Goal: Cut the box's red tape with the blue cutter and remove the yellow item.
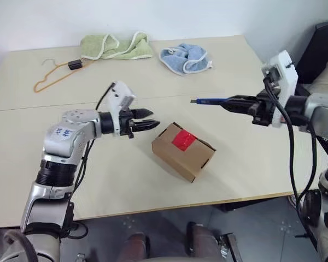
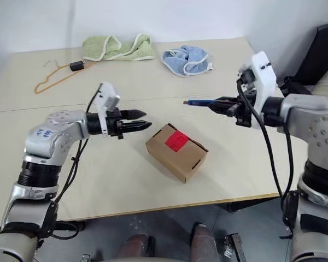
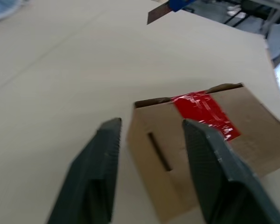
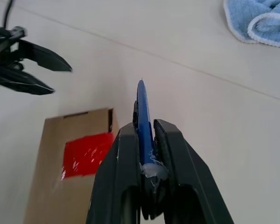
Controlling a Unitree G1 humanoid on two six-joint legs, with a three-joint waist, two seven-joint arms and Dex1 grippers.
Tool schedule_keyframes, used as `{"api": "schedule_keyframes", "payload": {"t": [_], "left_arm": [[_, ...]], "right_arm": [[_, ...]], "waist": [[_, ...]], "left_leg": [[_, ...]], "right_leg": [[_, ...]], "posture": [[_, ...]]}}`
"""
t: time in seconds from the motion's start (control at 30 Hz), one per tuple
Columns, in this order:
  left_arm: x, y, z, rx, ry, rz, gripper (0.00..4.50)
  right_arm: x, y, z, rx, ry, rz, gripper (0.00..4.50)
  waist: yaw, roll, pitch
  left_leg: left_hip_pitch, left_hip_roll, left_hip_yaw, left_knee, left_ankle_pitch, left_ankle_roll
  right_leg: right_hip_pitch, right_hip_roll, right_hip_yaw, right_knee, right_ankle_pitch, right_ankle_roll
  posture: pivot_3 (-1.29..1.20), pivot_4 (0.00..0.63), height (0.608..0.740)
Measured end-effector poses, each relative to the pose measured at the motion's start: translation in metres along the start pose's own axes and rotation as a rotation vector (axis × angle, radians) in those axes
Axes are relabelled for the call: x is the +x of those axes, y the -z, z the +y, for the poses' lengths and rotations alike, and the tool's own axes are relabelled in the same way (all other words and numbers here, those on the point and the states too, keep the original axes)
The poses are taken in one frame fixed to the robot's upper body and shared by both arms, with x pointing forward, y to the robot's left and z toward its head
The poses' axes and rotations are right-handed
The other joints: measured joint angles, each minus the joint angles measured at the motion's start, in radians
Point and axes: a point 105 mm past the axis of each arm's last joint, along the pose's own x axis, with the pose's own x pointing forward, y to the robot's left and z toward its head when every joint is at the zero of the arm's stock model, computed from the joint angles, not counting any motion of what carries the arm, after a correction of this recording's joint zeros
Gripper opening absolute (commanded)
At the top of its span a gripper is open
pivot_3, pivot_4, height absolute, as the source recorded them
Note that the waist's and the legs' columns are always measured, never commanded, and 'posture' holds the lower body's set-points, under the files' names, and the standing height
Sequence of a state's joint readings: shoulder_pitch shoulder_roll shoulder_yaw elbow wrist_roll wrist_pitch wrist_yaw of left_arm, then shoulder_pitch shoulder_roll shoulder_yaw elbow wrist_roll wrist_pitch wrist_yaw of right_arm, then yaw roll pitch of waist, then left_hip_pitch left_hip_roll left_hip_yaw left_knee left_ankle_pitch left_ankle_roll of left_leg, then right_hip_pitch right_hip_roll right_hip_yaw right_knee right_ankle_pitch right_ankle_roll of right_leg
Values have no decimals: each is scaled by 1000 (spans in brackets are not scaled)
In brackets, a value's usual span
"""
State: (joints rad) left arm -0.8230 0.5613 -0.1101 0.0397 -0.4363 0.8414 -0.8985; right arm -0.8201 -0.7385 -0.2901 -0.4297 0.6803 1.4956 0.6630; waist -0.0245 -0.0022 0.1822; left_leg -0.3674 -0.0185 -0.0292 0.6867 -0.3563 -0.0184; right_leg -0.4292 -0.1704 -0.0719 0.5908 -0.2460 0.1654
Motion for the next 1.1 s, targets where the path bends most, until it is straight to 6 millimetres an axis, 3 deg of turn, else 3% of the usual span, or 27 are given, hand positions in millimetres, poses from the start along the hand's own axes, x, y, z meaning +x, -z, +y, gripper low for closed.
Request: {"api": "schedule_keyframes", "payload": {"t": [0.13,0.27,0.63,1.1], "left_arm": [[11,-1,-11,-46,69,44,14],[20,7,-22,-113,135,107,0],[25,27,-33,-201,184,223,0],[30,28,-34,-115,189,275,0]], "right_arm": [[-1,12,7,-18,3,41,160],[5,25,13,-36,-7,93,160],[25,33,17,-77,-41,122,160],[36,40,13,-122,-36,166,160]], "waist": [[3,0,0],[4,0,0],[13,0,0],[25,0,0]], "left_leg": [[0,0,0,1,0,0],[0,0,0,2,0,1],[-1,0,0,4,0,1],[-1,0,0,6,-1,2]], "right_leg": [[0,0,0,0,0,0],[0,0,1,0,0,0],[0,0,1,0,1,1],[1,0,1,0,2,1]], "posture": [[0,150,740],[0,150,740],[0,150,740],[0,150,740]]}}
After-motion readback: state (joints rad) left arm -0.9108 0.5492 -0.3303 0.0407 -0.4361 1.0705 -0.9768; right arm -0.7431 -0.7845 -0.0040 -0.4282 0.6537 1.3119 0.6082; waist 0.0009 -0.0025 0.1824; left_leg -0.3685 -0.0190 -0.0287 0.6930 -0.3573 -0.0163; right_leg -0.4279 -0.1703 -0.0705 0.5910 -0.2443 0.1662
